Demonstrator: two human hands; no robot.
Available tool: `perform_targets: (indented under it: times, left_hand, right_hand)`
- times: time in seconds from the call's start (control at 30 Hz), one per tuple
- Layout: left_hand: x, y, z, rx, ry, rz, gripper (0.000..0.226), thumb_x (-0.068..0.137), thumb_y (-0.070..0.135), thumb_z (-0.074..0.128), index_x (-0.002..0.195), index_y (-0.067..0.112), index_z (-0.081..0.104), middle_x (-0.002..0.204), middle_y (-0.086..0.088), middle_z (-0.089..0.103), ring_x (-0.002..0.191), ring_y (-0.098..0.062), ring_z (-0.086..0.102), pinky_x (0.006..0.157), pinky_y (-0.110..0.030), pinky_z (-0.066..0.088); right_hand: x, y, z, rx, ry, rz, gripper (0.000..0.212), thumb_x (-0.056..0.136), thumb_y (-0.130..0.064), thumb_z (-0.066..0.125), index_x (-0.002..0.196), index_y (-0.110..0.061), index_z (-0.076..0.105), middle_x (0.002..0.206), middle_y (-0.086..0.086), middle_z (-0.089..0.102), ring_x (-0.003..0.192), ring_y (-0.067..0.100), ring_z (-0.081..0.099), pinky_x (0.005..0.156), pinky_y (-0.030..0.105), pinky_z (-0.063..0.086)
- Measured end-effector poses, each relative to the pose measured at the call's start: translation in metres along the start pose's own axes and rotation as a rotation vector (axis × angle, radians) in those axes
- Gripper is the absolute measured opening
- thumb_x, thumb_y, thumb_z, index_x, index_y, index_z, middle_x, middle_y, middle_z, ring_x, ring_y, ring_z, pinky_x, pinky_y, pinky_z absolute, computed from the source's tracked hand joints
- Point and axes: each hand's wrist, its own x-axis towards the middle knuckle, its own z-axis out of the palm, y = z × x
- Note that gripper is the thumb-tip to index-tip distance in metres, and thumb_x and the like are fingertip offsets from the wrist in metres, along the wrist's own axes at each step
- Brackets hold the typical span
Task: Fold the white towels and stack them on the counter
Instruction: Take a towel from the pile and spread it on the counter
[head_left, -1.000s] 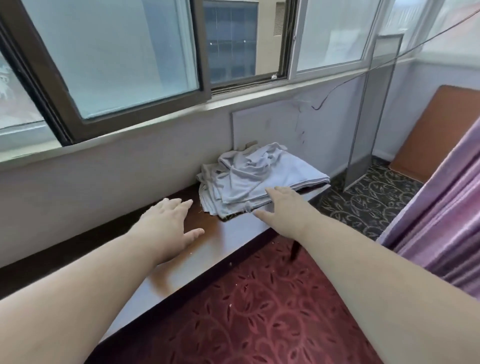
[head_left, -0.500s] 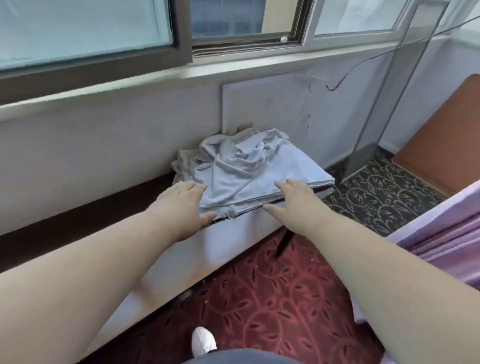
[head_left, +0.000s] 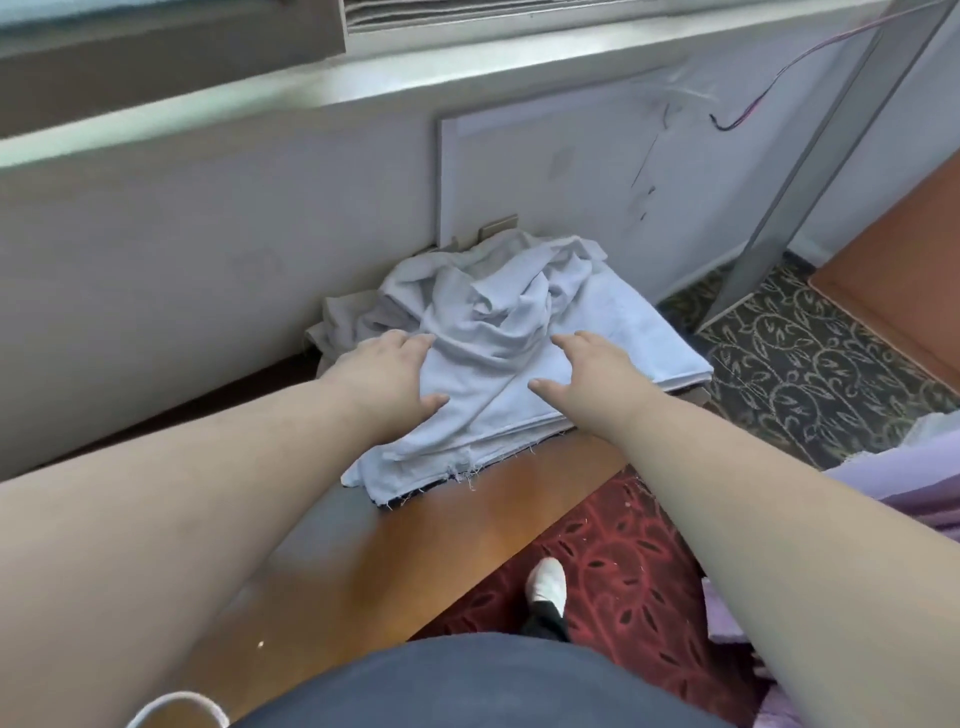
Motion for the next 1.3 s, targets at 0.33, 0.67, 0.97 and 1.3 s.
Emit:
perform_targets:
  times: [0.33, 0.67, 0.97, 1.3]
  left_hand:
    - [0.107, 0.013, 0.015, -0.124, -0.077, -0.154, 0.078, 0.091, 0.056, 0.052, 0.154, 0.030, 0.014, 0.155, -0.008, 0.028, 0.137, -0.032, 0.033, 0.109, -0.043, 0.035]
    - [0.199, 0.035, 0.047, -0.328, -0.103, -0.398, 0.083, 0.085, 0.041, 0.068, 0.151, 0.021, 0.022, 0.135, -0.013, 0.053, 0.120, -0.036, 0.052, 0.099, -0.039, 0.043]
    - [0.192, 0.059, 0.022, -0.754, 0.105, -0.445, 0.019, 0.096, 0.035, 0.051, 0.115, 0.029, 0.054, 0.099, 0.008, 0.057, 0.083, -0.015, 0.056, 0.063, -0.027, 0.036]
    - [0.108, 0.064, -0.055, -1.096, 0.442, -0.500, 0.021, 0.087, 0.014, 0.054, 0.099, 0.031, 0.051, 0.093, 0.009, 0.065, 0.073, 0.001, 0.056, 0.052, -0.007, 0.039]
  right_hand:
    - [0.138, 0.012, 0.010, 0.070, -0.088, -0.089, 0.076, 0.089, -0.052, 0.063, 0.154, -0.034, 0.028, 0.165, 0.006, 0.011, 0.151, 0.025, 0.012, 0.116, 0.042, 0.026]
    - [0.239, 0.041, 0.029, 0.099, -0.193, -0.135, 0.070, 0.085, -0.039, 0.067, 0.148, -0.036, 0.036, 0.152, 0.005, 0.028, 0.136, 0.028, 0.036, 0.104, 0.038, 0.038]
    - [0.218, 0.020, 0.011, 0.448, -0.082, -0.374, 0.024, 0.082, -0.008, 0.052, 0.077, -0.032, 0.054, 0.087, -0.010, 0.054, 0.079, 0.002, 0.053, 0.068, 0.021, 0.041]
    - [0.163, -0.059, -0.009, 0.790, -0.153, -0.582, 0.075, 0.083, -0.021, 0.062, 0.147, -0.040, 0.029, 0.092, -0.025, 0.053, 0.081, -0.010, 0.056, 0.072, 0.010, 0.044]
